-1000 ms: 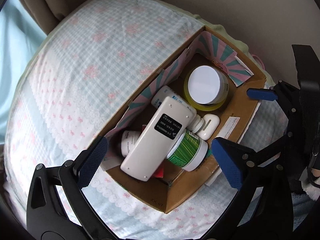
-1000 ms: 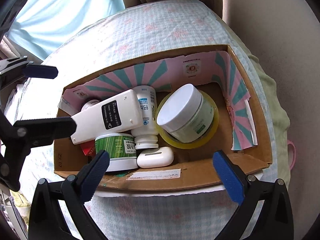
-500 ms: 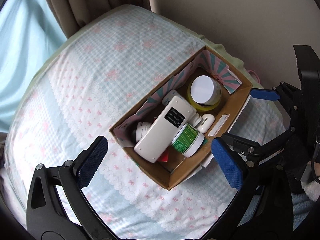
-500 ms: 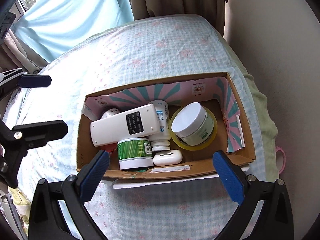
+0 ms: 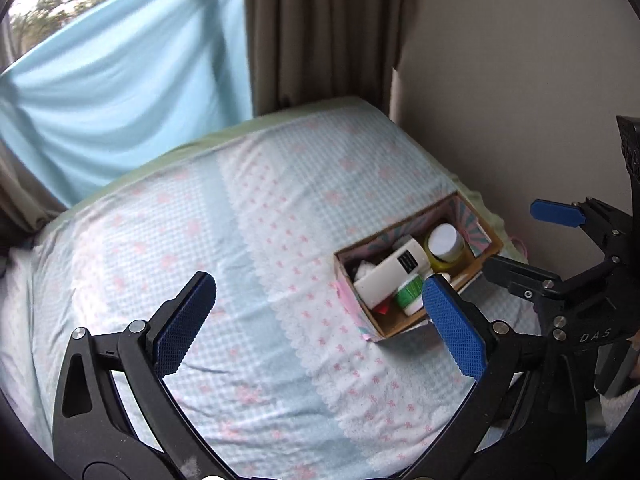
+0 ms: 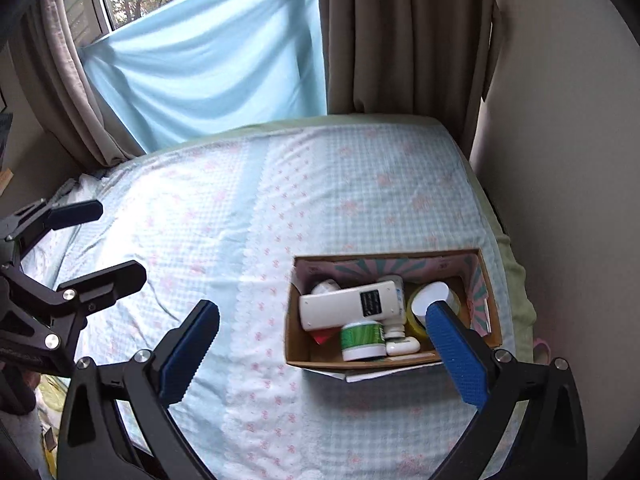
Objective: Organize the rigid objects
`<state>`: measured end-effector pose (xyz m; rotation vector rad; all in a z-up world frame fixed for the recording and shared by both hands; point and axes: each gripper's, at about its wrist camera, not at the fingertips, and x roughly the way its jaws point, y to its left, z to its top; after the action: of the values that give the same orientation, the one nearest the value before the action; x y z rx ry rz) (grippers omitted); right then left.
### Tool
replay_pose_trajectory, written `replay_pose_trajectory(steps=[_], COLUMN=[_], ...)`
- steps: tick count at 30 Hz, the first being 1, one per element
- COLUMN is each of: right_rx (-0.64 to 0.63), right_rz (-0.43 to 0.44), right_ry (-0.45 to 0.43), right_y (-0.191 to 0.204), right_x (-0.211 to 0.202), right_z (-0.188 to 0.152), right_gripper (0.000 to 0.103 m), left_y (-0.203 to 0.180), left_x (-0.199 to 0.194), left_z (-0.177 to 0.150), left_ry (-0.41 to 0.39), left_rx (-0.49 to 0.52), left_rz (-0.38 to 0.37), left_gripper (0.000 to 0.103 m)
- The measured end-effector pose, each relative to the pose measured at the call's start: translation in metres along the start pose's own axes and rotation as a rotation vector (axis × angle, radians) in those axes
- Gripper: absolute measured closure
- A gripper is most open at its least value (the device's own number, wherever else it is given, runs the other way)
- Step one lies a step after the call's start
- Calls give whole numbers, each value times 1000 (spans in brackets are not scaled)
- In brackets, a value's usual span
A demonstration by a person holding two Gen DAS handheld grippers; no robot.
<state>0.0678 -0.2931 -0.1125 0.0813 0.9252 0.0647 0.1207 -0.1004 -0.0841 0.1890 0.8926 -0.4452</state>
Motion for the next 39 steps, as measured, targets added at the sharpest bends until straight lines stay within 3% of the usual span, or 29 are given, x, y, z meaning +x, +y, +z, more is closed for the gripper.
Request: replay_pose_trajectory(steps=[7,12,20,27,39], right_rx=[-29,-37,-43,-53,-59], right_rz=[5,-33,-81,-116,-110], right_ry=[-169,-250,-273,-300,-315], right_y=[50,62,67,64,63], right_x=[-76,-106,-112,-122,-125], right_z=[34,30,11,12,14], right_gripper=[0,0,0,0,0], left_y=[53,56,45,40,40], left_x=[-110,-150,-163,-166,-169], left_z=[-6,-25,-46,-55,-60], left_ry=[-217,-308,-338,-367,-369], left_rx=[-166,-214,-233,-259,-281], left_rz=[112,175,218,200,215], left_gripper=[0,0,0,0,0])
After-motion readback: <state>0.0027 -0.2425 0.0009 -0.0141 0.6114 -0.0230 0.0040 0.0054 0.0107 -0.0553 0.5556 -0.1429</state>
